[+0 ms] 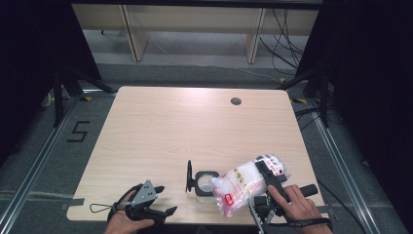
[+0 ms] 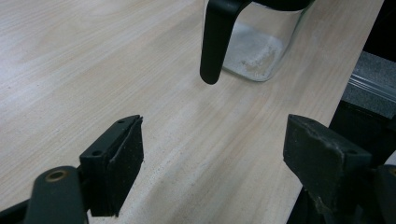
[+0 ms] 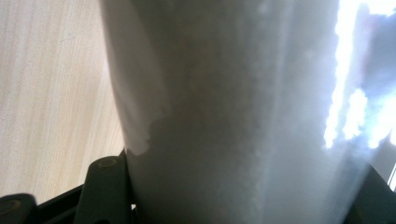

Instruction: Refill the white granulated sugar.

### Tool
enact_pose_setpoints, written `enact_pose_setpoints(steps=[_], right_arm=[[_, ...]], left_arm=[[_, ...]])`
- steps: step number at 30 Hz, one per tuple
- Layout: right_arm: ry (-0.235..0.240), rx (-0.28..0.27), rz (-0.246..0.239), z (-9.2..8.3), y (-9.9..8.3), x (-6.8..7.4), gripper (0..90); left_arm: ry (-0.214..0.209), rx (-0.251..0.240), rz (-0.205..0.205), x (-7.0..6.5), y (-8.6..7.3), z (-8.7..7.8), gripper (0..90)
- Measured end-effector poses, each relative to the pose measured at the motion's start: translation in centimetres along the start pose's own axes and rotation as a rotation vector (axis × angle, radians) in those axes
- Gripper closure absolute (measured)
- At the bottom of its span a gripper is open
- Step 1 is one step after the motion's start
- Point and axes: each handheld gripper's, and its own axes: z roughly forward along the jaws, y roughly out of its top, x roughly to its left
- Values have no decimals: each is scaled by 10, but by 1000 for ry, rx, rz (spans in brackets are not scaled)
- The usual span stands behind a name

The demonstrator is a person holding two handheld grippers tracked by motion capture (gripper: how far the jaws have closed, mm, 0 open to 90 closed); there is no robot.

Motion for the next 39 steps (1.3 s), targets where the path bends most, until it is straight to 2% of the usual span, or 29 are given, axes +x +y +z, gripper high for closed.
enact_pose_setpoints(steps=[1, 3, 4, 7, 9, 10, 11, 14, 18, 20, 21, 22, 24, 25, 27, 28, 29, 32, 33, 34, 35, 36, 37, 38, 39], right_arm=[[6, 6, 13, -1, 0, 1, 408], [6, 3, -23, -2, 1, -2, 408], [5, 3, 14, -2, 1, 0, 409], [-1, -1, -16, -3, 2, -1, 409], [1, 0, 22, -3, 3, 2, 409], [-4, -9, -19, -3, 4, 0, 409], [1, -6, -12, -3, 5, 0, 409], [8, -8, 15, -3, 5, 1, 409], [-5, -21, -12, -2, 2, -2, 408], [6, -4, -15, -2, 1, -3, 409], [4, -4, -3, -2, -1, -4, 409], [4, -4, -3, -2, -1, -4, 409], [-1, 0, 5, -3, -3, -4, 409], [-2, 5, 18, -4, -5, -2, 409], [-1, 7, 17, -4, -5, -2, 409], [4, 14, -1, -6, -5, -5, 409], [0, 5, 14, -6, -6, -3, 409], [8, 14, 34, -8, -6, -1, 409], [14, 21, 32, -9, -5, -1, 409], [-12, -6, -3, -7, -5, -2, 409], [-9, -4, 34, -8, -5, 0, 409], [7, 14, 40, -9, -5, 0, 409], [-8, -2, 1, -8, -4, -2, 409], [-8, -2, 1, -8, -4, -2, 409], [17, 27, 44, -10, -3, 1, 409]], left_arm=[[-2, 7, -2, 0, 0, 0, 197], [0, 9, 4, 0, 0, -1, 197], [0, -4, 14, 0, 0, 0, 197], [2, -5, 15, 0, 0, 0, 197], [2, -9, 11, 0, 0, 0, 197], [-2, -9, 25, 1, 0, 0, 198], [-3, -2, -3, 0, 0, 0, 197], [1, 4, 4, 0, 0, 0, 197], [-3, -6, -3, -1, -1, 1, 197], [4, 9, 11, 0, 0, -1, 198], [-3, -7, -4, -1, 0, 1, 198], [-3, -1, -2, -1, 0, 0, 198], [0, 0, 3, 0, 0, 0, 198], [-1, -4, 21, 1, 0, 0, 197], [2, -4, 10, 0, 0, 0, 197], [1, -8, 15, 1, 0, 0, 197], [0, -4, 26, 1, 0, 0, 197], [2, -2, 17, 0, 0, -1, 197], [1, -2, 13, 0, 0, -1, 197], [2, -2, 14, 0, 0, -1, 197], [1, -4, 20, 1, 0, 0, 197], [0, -4, 29, 1, 0, 0, 197], [3, -2, 15, 0, 0, 0, 198], [3, -2, 15, 0, 0, 0, 198], [0, -7, 15, 0, 0, 0, 198]])
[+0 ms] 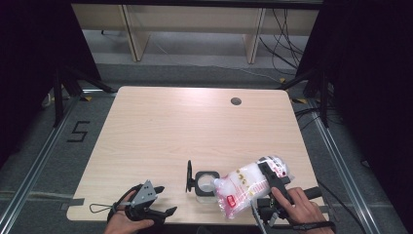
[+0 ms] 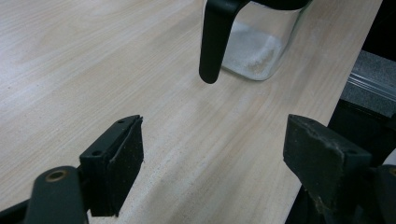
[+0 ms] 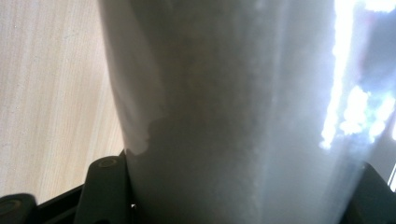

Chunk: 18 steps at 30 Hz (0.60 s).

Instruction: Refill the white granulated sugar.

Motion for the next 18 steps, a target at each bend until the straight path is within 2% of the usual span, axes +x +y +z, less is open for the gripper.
enact_pose_setpoints(steps=[1, 2, 3, 4, 5, 6, 7, 8, 10, 11, 12, 15, 16, 17, 18], right_arm=[[0, 0, 0, 0, 0, 0, 409], [-22, -36, -85, 2, 1, -4, 409], [-22, -36, -85, 2, 1, -4, 409], [-22, -19, 2, 2, 1, 2, 409], [-22, -19, 2, 2, 1, 2, 409], [-28, -32, -26, 2, 1, 0, 409], [-14, -23, -41, 2, 1, -1, 409], [-9, -16, -28, 1, 1, -1, 409], [2, -10, -41, 1, 1, -2, 409], [-4, -13, -1, 1, 0, 1, 409], [-18, -21, 8, 2, -1, 1, 409], [-23, -35, -12, 2, -2, -1, 409], [-6, -15, -15, 1, -1, -3, 409], [-10, -33, -58, 2, -2, -6, 409], [-12, -12, -26, 1, -4, -4, 409]], left_arm=[[0, 0, 0, 0, 0, 0, 197], [1, 10, -14, -1, 0, -1, 197], [1, 10, -14, -1, 0, -1, 197], [2, 11, -9, -1, 0, -1, 198], [3, 3, 2, 0, 0, -1, 198], [3, 4, -3, 0, 0, -1, 198], [2, 4, 0, 0, 0, -1, 197], [3, 4, 0, 0, 0, -1, 197], [3, 3, -2, 0, 0, -1, 197], [2, 4, 3, 0, 0, -1, 197], [2, 12, -8, -1, 0, -1, 197], [3, 4, -3, 0, 0, -1, 198], [2, 3, -1, 0, 0, -1, 198], [1, 5, 0, 0, 0, -1, 198], [2, 4, -2, 0, 0, -1, 197]])
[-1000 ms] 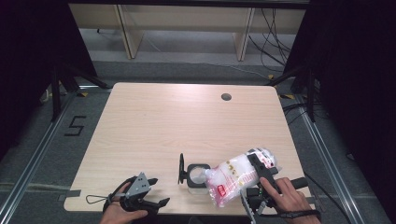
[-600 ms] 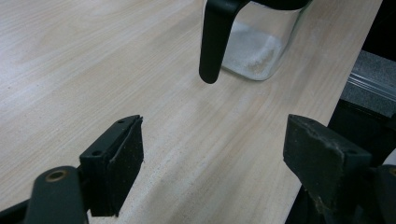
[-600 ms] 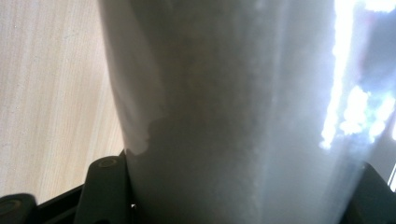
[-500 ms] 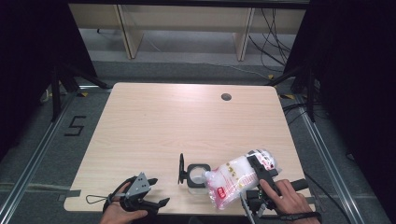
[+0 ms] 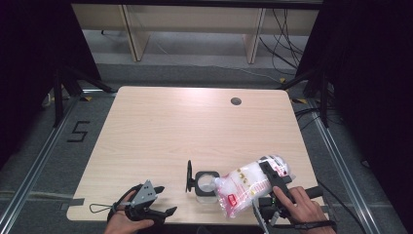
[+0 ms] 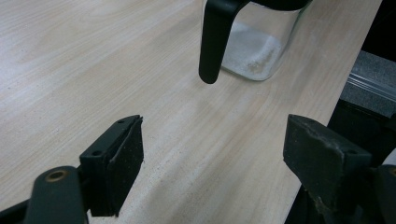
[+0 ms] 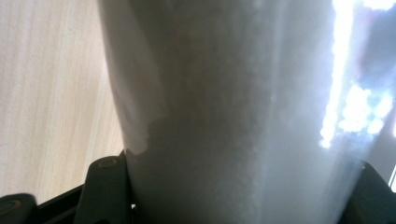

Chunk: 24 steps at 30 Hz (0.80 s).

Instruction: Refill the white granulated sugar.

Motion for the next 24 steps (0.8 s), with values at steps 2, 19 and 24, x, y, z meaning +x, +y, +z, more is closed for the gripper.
enact_pose_setpoints(steps=[2, 19, 24], right_arm=[[-6, -3, 45, 1, -2, 3, 409], [-3, -15, -26, 0, 6, 3, 409], [10, -10, -33, 0, 6, 2, 410]], left_arm=[[-2, 0, 2, 0, 0, 0, 198], [-1, 6, -7, 0, 0, -1, 197], [-2, 7, -10, -1, 0, 0, 197]])
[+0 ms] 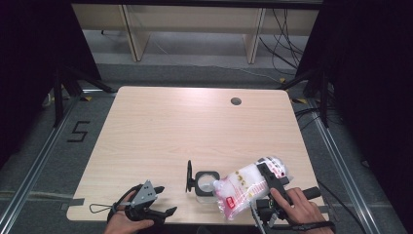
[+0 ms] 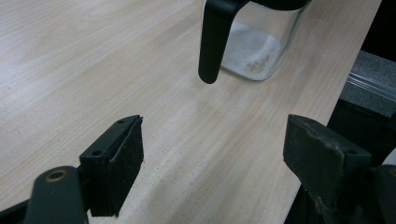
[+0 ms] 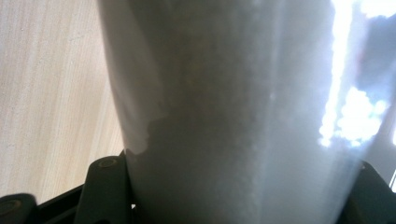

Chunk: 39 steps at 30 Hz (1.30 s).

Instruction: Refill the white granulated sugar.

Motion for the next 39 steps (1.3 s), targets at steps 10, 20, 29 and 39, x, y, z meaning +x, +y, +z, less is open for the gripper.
enact_pose_setpoints(steps=[10, 20, 29, 39], right_arm=[[-6, -15, 15, 0, 1, 1, 410], [-9, -28, 21, 1, 5, 2, 410], [0, 8, 6, 0, 2, -2, 410], [-8, 13, -26, 0, -3, -5, 410]], left_arm=[[2, 6, 6, 0, 0, -1, 198], [10, 18, 20, 1, 0, -1, 198], [6, 22, 21, 1, 0, -1, 198], [0, 8, 4, 0, 0, 0, 198]])
